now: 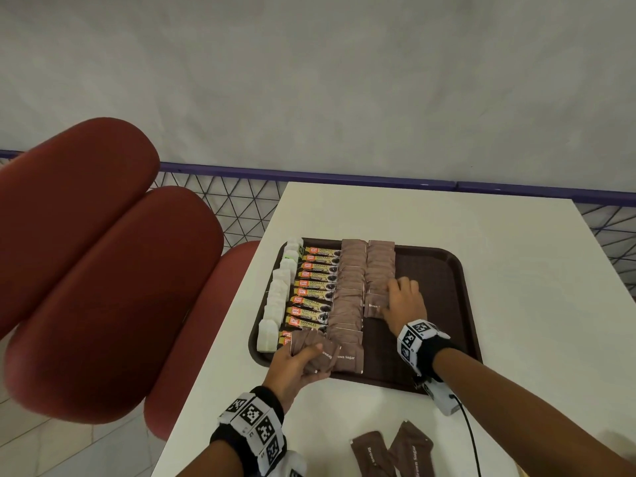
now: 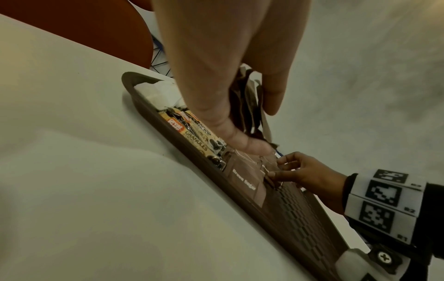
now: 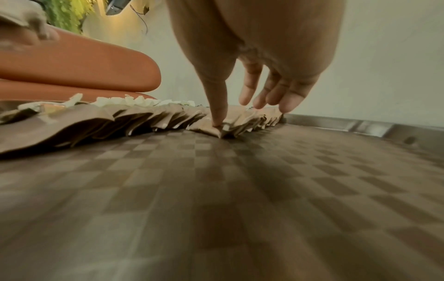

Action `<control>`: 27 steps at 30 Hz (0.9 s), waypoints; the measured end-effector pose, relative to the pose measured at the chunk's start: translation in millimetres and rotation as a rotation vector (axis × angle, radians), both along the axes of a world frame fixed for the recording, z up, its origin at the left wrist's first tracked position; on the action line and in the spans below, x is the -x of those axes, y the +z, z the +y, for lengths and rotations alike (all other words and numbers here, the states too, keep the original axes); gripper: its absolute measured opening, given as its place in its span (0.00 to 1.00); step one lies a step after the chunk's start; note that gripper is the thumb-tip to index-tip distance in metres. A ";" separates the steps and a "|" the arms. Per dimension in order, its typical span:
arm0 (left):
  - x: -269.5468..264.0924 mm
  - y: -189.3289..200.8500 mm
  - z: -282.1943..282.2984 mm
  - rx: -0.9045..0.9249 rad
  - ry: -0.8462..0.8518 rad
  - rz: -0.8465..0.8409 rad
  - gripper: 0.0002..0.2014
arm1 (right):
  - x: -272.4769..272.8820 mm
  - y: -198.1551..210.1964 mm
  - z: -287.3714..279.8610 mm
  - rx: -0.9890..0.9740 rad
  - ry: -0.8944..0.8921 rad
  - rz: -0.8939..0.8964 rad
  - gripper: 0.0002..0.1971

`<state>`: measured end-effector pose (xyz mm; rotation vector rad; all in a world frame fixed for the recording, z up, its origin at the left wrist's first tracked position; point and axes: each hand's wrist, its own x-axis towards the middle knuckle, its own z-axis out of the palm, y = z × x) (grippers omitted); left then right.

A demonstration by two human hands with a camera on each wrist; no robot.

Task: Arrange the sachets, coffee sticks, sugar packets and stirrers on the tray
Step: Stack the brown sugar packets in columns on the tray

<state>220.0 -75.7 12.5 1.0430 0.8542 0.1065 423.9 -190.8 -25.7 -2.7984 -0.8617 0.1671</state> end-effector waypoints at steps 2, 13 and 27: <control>-0.5 1.0 -1.0 0.004 -0.004 -0.003 0.08 | 1.5 2.6 -1.5 -0.037 -0.006 -0.035 0.24; -4.6 -1.7 -8.8 -0.062 -0.028 -0.019 0.11 | 29.8 21.4 -13.8 -0.369 0.226 0.203 0.12; -6.9 -3.8 -13.8 -0.146 -0.111 0.022 0.16 | 57.1 36.9 -13.5 -0.479 0.379 0.709 0.16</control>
